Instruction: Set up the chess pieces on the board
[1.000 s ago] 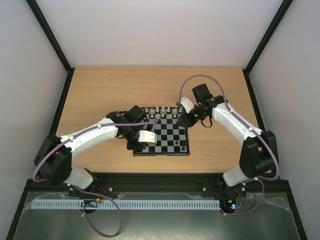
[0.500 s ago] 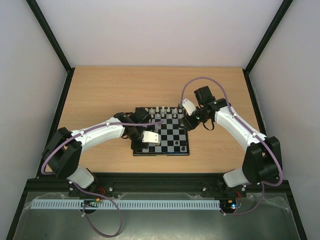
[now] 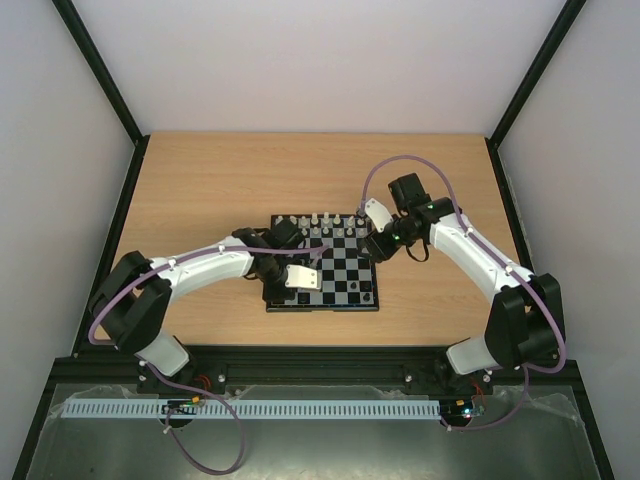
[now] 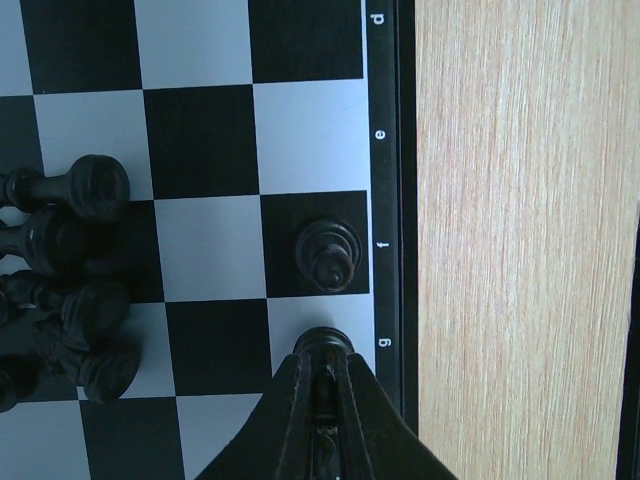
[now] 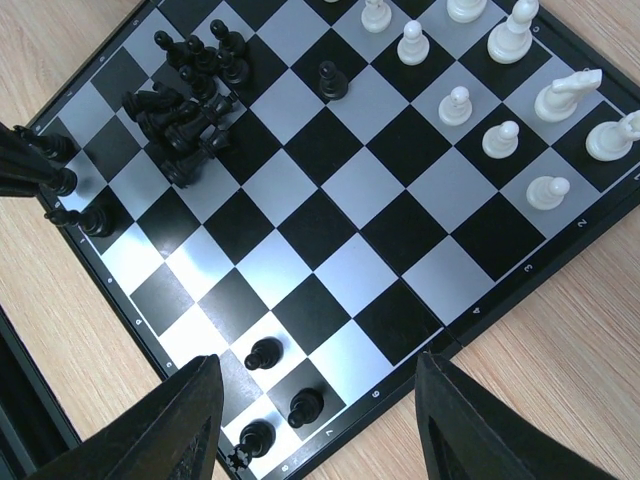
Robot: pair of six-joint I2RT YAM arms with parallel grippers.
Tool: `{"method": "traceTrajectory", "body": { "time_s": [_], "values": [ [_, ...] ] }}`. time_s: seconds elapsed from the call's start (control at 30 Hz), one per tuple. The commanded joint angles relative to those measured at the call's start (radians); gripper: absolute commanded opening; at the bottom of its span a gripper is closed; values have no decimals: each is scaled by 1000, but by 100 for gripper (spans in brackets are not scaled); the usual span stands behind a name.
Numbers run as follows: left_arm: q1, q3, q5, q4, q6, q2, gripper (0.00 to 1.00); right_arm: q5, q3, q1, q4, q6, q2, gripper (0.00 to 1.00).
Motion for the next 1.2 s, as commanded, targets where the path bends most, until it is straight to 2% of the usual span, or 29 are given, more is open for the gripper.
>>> {"method": "traceTrajectory", "body": {
  "time_s": [0.0, 0.2, 0.63, 0.8, 0.9, 1.03, 1.17],
  "values": [
    [-5, -13, -6, -5, -1, 16, 3, -4, -14, -3, -23, -4, -21, 53],
    [-5, -13, -19, -1, -2, 31, 7, -7, -14, -3, -20, -4, -16, 53],
    [1, 25, -8, -22, -28, -1, 34, -16, 1, -3, -23, -3, -2, 53],
    [82, 64, 66, -58, -27, -107, 44, -42, 39, -3, -19, 38, 13, 51],
    [157, 27, 105, -4, -41, -211, 53, -63, 69, 5, -6, 98, 43, 51],
    [204, -100, 102, 191, -168, -344, 56, 9, 83, 97, 30, 122, 83, 51],
    [282, -150, 108, 314, -392, -358, 62, 71, 113, 177, 56, 180, 149, 51]
  ]
}}
